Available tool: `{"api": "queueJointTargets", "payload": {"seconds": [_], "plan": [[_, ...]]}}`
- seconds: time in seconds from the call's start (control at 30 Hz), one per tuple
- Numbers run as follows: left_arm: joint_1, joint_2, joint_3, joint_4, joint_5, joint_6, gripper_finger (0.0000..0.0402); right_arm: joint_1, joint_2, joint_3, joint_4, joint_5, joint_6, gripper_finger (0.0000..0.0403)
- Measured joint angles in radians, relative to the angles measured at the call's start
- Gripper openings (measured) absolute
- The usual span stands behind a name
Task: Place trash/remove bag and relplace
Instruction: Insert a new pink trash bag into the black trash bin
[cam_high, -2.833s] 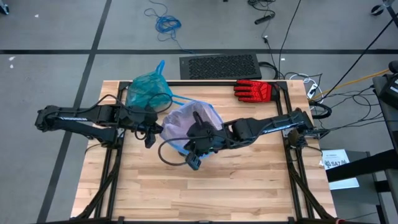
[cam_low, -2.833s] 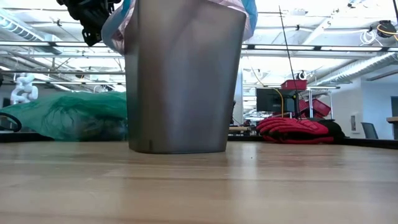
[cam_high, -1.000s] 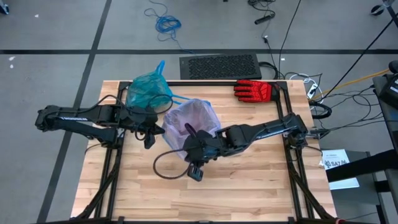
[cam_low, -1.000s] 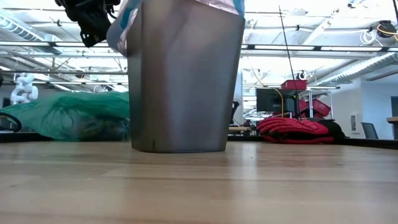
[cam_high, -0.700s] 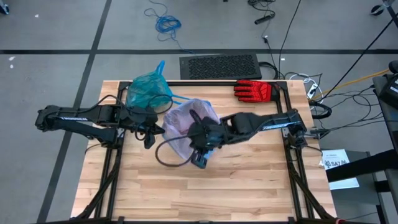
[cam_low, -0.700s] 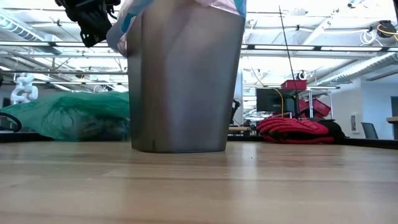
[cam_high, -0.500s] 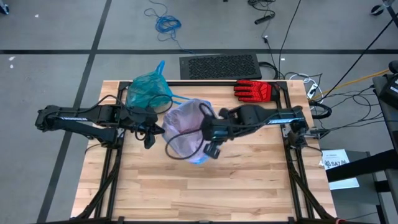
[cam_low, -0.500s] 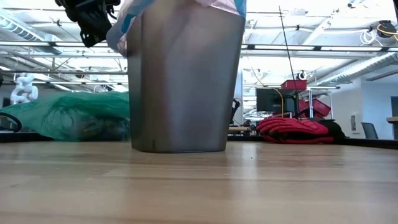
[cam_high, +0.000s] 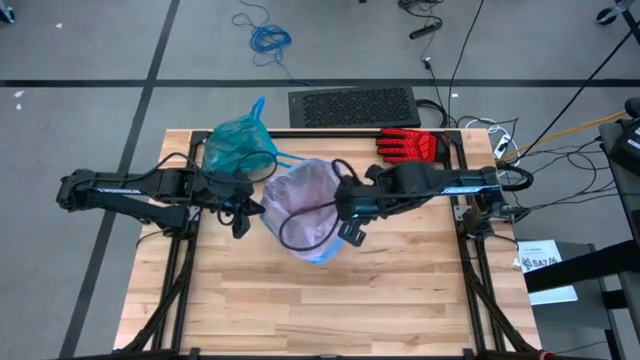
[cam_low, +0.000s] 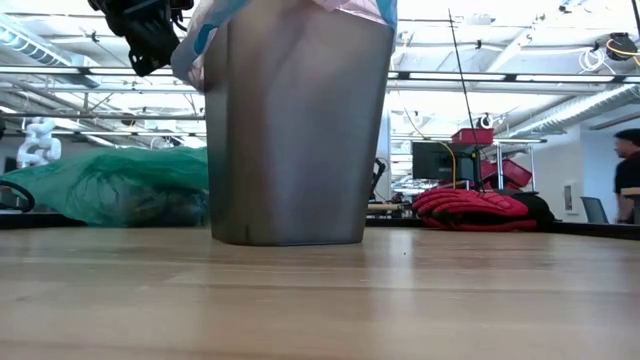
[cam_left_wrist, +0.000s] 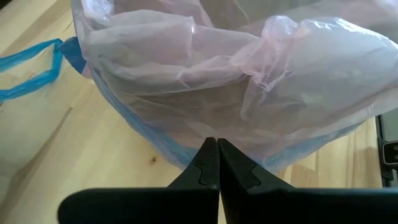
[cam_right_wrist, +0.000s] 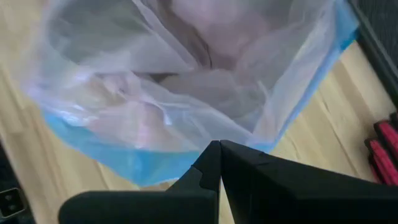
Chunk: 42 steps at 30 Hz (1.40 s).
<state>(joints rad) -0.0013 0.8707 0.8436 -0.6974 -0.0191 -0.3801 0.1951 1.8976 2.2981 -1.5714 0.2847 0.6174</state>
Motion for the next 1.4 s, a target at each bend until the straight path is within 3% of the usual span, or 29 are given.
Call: {"api": "queueJointTargets", "payload": {"seconds": [0.33,0.6,0.7,1.0,1.13,1.4], "plan": [[0.0,0.0,0.0,-0.001,-0.001,-0.002,0.0,0.0,-0.024,-0.265,0.015,-0.036,0.125,0.0],[0.0,-0.002,0.0,-0.006,-0.001,0.0,0.0,0.001,-0.063,-0.553,0.295,-0.134,0.262,0.0],[0.0,-0.007,0.0,-0.037,-0.001,0.0,0.0,0.033,-0.1,-0.596,0.35,-0.16,0.324,0.0],[0.003,-0.045,0.0,-0.097,-0.001,0.0,0.0,0.087,-0.312,-0.586,0.302,0.006,0.768,0.0005],[0.003,-0.051,0.0,-0.097,0.0,-0.005,0.0,0.048,-0.344,-0.584,0.353,0.039,0.872,0.0045],[0.002,-0.05,0.0,-0.085,-0.001,-0.006,0.0,-0.037,-0.323,-0.591,0.361,0.061,0.885,0.0167]]}}
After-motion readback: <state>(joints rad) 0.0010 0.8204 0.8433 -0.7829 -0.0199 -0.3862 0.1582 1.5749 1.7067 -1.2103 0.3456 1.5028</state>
